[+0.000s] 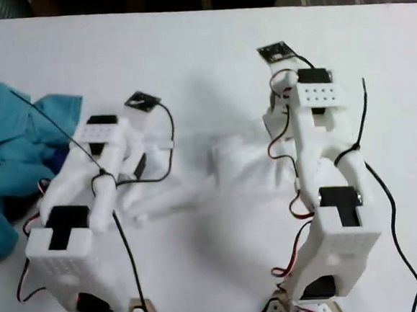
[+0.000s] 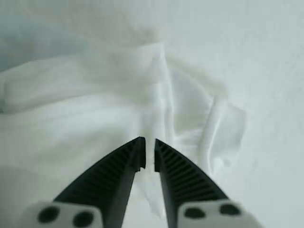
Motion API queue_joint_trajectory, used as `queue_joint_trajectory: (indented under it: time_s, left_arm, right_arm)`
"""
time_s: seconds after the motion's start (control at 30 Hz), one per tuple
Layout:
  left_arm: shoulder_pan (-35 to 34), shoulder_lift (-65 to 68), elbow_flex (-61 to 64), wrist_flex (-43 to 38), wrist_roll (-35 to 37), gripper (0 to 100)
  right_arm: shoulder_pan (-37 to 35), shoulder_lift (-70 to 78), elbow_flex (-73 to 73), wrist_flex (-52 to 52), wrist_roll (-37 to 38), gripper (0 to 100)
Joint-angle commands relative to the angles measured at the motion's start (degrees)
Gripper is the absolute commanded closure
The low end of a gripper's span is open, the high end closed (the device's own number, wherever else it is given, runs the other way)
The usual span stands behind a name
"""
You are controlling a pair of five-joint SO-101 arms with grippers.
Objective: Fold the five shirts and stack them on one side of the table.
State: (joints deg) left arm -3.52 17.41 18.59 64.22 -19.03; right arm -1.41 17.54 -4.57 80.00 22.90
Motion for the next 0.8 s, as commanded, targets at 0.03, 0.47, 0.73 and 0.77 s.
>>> queue_joint_trajectory:
  time_s: [0.03, 0.47, 0.73, 0.77]
  left_arm:
    - [-0.09, 0.53, -1.36, -1.76, 0.53, 97]
    - [0.09, 0.53, -1.01, -1.76, 0.26, 97]
    - [0.09, 0.53, -1.01, -1.76, 0.26, 97]
    - [0.09, 0.53, -1.01, -1.76, 0.26, 97]
  right_arm:
    - [0.57, -3.74, 1.14, 1.98, 5.01, 85.9]
    - [1.98, -3.65, 7.91, -8.04, 5.54, 87.8]
    - [0.66, 1.89, 6.95, -9.1, 5.54, 87.9]
    - [0.75, 3.21, 6.24, -9.36, 5.54, 87.9]
